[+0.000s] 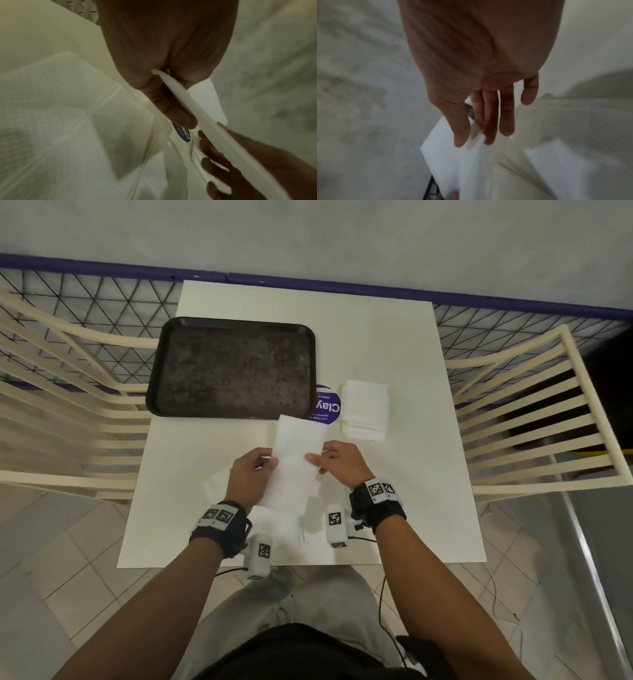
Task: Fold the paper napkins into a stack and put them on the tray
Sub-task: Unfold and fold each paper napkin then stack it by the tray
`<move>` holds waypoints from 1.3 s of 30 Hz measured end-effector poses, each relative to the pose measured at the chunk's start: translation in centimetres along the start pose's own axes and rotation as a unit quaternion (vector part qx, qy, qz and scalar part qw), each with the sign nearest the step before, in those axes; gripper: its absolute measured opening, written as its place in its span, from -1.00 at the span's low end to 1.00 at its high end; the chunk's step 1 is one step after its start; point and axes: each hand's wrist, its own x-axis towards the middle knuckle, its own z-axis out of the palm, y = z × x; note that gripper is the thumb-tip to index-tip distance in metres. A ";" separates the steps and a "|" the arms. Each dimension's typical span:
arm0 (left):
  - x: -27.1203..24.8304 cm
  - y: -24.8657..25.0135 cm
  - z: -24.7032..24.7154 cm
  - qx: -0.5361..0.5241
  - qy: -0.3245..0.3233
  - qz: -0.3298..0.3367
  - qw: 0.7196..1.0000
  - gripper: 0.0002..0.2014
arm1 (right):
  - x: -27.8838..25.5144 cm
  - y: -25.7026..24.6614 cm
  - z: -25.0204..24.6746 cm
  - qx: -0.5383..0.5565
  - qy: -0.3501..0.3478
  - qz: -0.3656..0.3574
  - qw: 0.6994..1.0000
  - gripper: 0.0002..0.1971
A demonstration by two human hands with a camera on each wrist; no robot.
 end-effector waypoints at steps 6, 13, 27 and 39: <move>-0.5 0.1 -0.1 -0.080 0.035 -0.029 0.996 -0.92 | -0.7 0.7 1.7 0.064 -0.020 -0.016 0.998 -0.80; -0.6 0.2 -0.1 -0.129 0.054 -0.055 0.989 -0.83 | -0.8 0.5 2.3 0.120 -0.010 -0.046 0.992 -0.87; -1.2 2.3 -0.9 -0.231 -0.011 -0.068 0.971 -0.67 | -0.5 0.5 2.4 0.146 0.026 -0.003 0.989 -0.91; -0.4 0.6 -1.2 -0.167 -0.002 -0.075 0.983 -0.85 | 0.5 1.4 3.2 0.094 0.074 -0.064 0.991 -0.75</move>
